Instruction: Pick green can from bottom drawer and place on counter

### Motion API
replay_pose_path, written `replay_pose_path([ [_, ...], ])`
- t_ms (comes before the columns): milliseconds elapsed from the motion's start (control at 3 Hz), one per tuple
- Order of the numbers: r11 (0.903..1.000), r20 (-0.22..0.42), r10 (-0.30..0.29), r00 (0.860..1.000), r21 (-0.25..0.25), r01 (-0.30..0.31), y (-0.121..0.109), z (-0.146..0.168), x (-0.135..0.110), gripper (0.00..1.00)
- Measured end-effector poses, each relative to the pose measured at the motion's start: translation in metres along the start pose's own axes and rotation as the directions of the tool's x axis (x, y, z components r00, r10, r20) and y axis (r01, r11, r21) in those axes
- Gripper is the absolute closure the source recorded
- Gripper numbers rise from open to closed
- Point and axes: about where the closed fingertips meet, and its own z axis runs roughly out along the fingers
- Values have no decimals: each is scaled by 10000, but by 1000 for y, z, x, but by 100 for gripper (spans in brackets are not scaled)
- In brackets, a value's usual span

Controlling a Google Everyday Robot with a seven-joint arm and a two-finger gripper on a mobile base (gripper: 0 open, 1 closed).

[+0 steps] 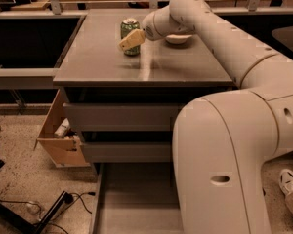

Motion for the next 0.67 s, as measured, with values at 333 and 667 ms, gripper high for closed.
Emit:
replay_pose_path([
  [333, 9929, 433, -345, 9985, 1153, 293, -14, -49, -17, 0],
  [667, 9404, 1145, -1008, 9883, 3352, 571, -29, -161, -52, 0],
])
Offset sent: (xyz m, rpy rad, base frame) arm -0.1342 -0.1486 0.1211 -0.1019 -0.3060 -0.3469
